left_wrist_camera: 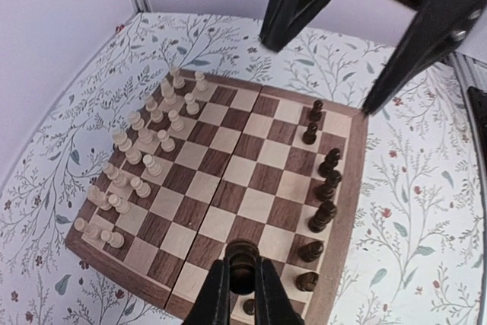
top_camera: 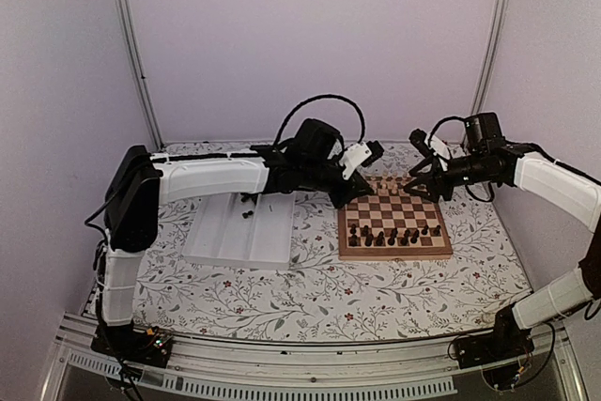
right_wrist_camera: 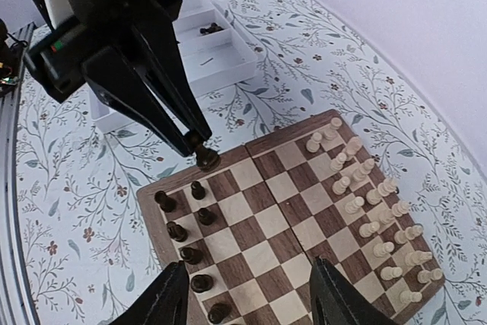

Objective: Set up the chess pieces on the board
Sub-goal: Place the chess piece on the chessboard, then pick up the chess piece from the chessboard.

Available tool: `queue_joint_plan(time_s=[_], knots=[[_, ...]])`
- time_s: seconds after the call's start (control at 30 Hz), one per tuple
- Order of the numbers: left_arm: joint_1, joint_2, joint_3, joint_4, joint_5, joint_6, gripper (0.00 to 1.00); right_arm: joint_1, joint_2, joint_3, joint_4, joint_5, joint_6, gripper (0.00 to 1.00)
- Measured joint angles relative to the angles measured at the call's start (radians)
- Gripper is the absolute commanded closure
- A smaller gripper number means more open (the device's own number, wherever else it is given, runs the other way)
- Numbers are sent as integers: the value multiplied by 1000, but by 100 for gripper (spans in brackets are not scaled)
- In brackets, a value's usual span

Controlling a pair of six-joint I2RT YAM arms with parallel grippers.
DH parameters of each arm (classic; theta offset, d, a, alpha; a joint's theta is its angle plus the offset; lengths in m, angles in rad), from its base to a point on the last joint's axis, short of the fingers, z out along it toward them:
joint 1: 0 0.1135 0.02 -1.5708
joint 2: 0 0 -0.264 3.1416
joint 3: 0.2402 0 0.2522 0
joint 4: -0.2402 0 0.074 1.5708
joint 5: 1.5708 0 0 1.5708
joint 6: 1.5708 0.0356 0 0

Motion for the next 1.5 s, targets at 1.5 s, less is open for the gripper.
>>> queue_joint_plan(time_s=[1.5], knots=[[51,193,279,-389,-155,-50,64,12,60,51,35,108,29,47]])
